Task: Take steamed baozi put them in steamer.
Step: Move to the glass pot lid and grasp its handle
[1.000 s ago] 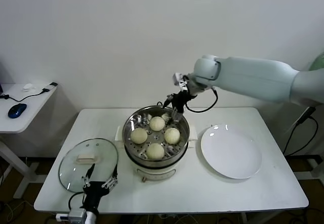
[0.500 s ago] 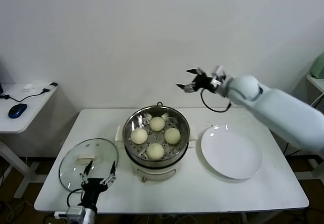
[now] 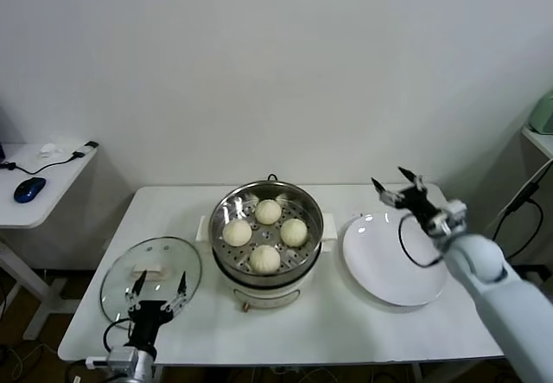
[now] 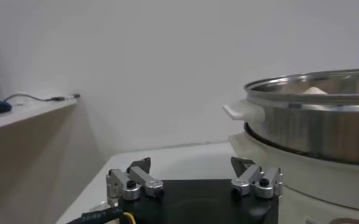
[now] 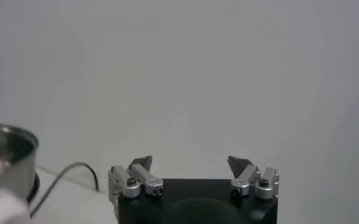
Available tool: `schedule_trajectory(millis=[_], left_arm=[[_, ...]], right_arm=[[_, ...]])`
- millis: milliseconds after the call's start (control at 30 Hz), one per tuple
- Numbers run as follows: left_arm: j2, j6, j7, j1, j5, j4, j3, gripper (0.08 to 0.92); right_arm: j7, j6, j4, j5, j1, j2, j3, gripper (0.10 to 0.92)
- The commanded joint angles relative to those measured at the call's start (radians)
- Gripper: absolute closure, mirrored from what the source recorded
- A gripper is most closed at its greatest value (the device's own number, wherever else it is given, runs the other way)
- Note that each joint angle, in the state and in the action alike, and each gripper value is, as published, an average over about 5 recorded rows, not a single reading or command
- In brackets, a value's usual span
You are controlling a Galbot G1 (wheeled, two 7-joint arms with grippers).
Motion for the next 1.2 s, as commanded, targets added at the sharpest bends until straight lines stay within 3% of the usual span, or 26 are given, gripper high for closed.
schedule_trajectory(millis=[33, 233, 367, 500, 667, 867, 1200], left_arm=[[0.007, -0.017, -0.004, 0.0, 0.024, 0.005, 0.0, 0.177], [0.016, -0.069, -0.066, -0.011, 0.206, 0.034, -0.026, 0.177], [0.042, -0.149, -0.174, -0.018, 0.501, 0.085, -0.066, 0.177], [0.088, -0.222, -0.303, -0.032, 0.908, 0.203, -0.102, 0.177], [0.136, -0.185, -0.437, -0.068, 1.225, 0.393, -0.09, 0.177], [0.13, -0.127, -0.465, -0.12, 1.333, 0.52, -0.081, 0.177], [0.119, -0.041, -0.409, -0.172, 1.332, 0.478, -0.08, 0.177]], right_arm=[[0.016, 0.222, 0.026, -0.168, -0.51, 0.244, 0.393, 0.203], [0.026, 0.225, 0.061, -0.201, -0.539, 0.32, 0.362, 0.203], [0.034, 0.215, 0.081, -0.218, -0.536, 0.345, 0.346, 0.203], [0.037, 0.2, 0.099, -0.222, -0.525, 0.358, 0.338, 0.203], [0.031, 0.193, 0.119, -0.233, -0.516, 0.364, 0.335, 0.203], [0.033, 0.187, 0.128, -0.236, -0.514, 0.368, 0.339, 0.203], [0.036, 0.185, 0.128, -0.249, -0.523, 0.369, 0.347, 0.203]])
